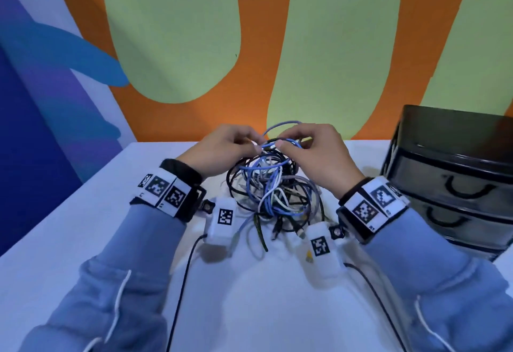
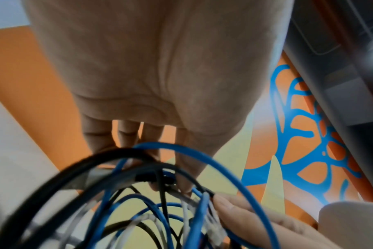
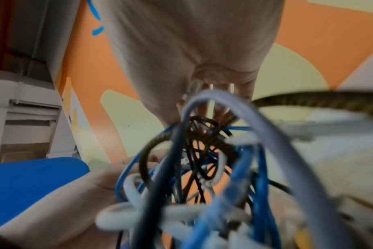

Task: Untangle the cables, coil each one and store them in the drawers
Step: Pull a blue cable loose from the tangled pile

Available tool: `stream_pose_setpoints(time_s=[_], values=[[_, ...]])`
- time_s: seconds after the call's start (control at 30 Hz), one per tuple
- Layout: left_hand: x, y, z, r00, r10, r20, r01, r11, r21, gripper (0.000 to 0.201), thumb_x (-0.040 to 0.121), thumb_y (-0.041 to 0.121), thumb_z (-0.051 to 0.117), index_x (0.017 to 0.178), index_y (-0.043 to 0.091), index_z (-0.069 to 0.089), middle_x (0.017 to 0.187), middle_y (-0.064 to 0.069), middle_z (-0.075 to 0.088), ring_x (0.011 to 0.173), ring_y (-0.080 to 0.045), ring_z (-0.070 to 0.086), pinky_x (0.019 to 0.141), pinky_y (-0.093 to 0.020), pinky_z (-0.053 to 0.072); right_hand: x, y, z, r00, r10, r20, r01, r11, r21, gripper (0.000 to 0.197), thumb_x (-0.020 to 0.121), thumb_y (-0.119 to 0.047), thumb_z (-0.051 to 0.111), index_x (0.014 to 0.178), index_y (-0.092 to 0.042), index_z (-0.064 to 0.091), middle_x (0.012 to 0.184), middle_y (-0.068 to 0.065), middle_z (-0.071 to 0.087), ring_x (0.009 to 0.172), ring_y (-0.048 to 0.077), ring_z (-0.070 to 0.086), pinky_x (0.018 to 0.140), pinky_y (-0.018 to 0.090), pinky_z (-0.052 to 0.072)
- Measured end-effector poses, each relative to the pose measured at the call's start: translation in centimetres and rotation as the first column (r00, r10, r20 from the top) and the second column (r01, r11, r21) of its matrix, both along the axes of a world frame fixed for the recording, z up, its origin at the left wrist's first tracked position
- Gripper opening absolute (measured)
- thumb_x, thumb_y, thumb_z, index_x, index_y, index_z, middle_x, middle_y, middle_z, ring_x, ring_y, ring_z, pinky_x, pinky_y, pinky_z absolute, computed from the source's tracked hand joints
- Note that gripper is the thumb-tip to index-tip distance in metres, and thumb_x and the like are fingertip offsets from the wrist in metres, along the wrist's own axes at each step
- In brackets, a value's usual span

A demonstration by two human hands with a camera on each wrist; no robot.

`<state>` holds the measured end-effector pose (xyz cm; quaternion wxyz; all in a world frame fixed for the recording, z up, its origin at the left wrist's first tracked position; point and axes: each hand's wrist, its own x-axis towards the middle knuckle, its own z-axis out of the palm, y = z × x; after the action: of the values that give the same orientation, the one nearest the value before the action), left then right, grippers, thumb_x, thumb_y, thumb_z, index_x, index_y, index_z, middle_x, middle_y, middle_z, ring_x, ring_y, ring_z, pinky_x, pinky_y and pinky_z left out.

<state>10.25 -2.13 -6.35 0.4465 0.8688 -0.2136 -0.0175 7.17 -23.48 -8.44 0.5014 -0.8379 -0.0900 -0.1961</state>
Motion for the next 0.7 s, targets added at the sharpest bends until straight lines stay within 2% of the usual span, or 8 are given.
stream_pose_setpoints(time_s=[0.07, 0.13, 0.23, 0.33, 0.43, 0.53, 0.63, 0.7], values=[[-0.3, -0.3, -0.2, 0.999, -0.016, 0.030, 0.017, 0.999, -0.028, 0.009, 0.102, 0.020, 0.070, 0.100, 0.026, 0.077, 0.087, -0.005, 0.070, 0.079, -0.019, 0.057, 0.077, -0.035, 0.045, -1.0, -0.2, -0.2, 0.999, 0.050, -0.002, -0.050, 0.994, 0.099, 0.006, 0.094, -0.028, 0.077, 0.091, -0.025, 0.081, 0.090, -0.006, 0.077, 0.068, 0.006, 0.066, 0.068, 0.021, 0.051], [-0.9, -0.3, -0.3, 0.998, 0.000, 0.064, 0.004, 0.999, -0.051, 0.009, 0.103, 0.017, 0.067, 0.101, 0.022, 0.074, 0.087, -0.002, 0.068, 0.078, -0.016, 0.055, 0.074, -0.029, 0.046, -1.9, -0.6, -0.1, 0.994, 0.108, -0.007, -0.104, 0.976, 0.189, 0.013, 0.099, -0.032, 0.072, 0.095, -0.024, 0.081, 0.094, -0.003, 0.077, 0.075, 0.004, 0.069, 0.070, 0.019, 0.052], [-2.0, -0.4, -0.5, 0.996, -0.012, 0.089, 0.021, 0.995, -0.102, 0.009, 0.105, 0.010, 0.062, 0.105, 0.014, 0.070, 0.092, -0.003, 0.066, 0.077, -0.012, 0.055, 0.068, -0.020, 0.046, -2.6, -0.8, 0.1, 0.989, 0.150, 0.013, -0.149, 0.966, 0.212, 0.018, 0.105, -0.040, 0.061, 0.117, -0.035, 0.072, 0.101, 0.000, 0.075, 0.087, 0.008, 0.070, 0.074, 0.025, 0.050], [-2.3, 0.0, -0.8, 0.993, -0.034, 0.114, 0.048, 0.991, -0.121, 0.011, 0.106, 0.008, 0.061, 0.106, 0.016, 0.068, 0.094, -0.004, 0.066, 0.080, -0.010, 0.058, 0.076, -0.028, 0.049, -2.8, -0.8, -0.1, 0.987, 0.163, 0.012, -0.160, 0.947, 0.278, 0.033, 0.105, -0.039, 0.059, 0.138, -0.039, 0.055, 0.102, 0.005, 0.075, 0.081, 0.004, 0.066, 0.076, 0.025, 0.046], [-2.7, 0.3, -0.9, 0.983, -0.055, 0.173, 0.077, 0.989, -0.122, 0.011, 0.105, 0.010, 0.062, 0.106, 0.018, 0.069, 0.097, -0.010, 0.069, 0.086, -0.011, 0.060, 0.083, -0.033, 0.050, -3.1, -0.7, -0.1, 0.983, 0.183, 0.013, -0.179, 0.943, 0.280, 0.033, 0.101, -0.028, 0.068, 0.132, -0.034, 0.060, 0.102, 0.012, 0.069, 0.080, 0.012, 0.064, 0.073, 0.027, 0.049], [-3.0, 0.1, -1.0, 0.972, -0.071, 0.224, 0.099, 0.988, -0.119, 0.011, 0.105, 0.013, 0.063, 0.107, 0.021, 0.071, 0.108, -0.018, 0.069, 0.090, -0.011, 0.060, 0.086, -0.031, 0.050, -3.1, -0.7, -0.4, 0.975, 0.222, 0.020, -0.218, 0.929, 0.298, 0.039, 0.097, -0.008, 0.067, 0.127, -0.032, 0.063, 0.091, 0.004, 0.063, 0.077, 0.020, 0.059, 0.072, 0.033, 0.050], [-3.3, -0.4, -1.1, 0.958, -0.061, 0.280, 0.102, 0.985, -0.137, 0.010, 0.104, 0.013, 0.065, 0.106, 0.020, 0.071, 0.106, -0.011, 0.068, 0.090, -0.007, 0.059, 0.082, -0.019, 0.049, -3.4, -1.0, -0.2, 0.973, 0.229, 0.015, -0.223, 0.924, 0.310, 0.047, 0.097, -0.003, 0.062, 0.134, -0.033, 0.059, 0.092, 0.001, 0.061, 0.072, 0.011, 0.057, 0.065, 0.020, 0.048], [-3.4, -0.6, -1.3, 0.948, -0.054, 0.313, 0.102, 0.985, -0.138, 0.010, 0.104, 0.014, 0.066, 0.105, 0.022, 0.072, 0.105, -0.002, 0.067, 0.091, -0.006, 0.058, 0.082, -0.018, 0.048, -3.7, -1.2, 0.0, 0.959, 0.280, 0.028, -0.276, 0.913, 0.301, 0.053, 0.095, -0.004, 0.066, 0.138, -0.035, 0.058, 0.106, 0.007, 0.063, 0.073, 0.005, 0.060, 0.061, 0.014, 0.048]])
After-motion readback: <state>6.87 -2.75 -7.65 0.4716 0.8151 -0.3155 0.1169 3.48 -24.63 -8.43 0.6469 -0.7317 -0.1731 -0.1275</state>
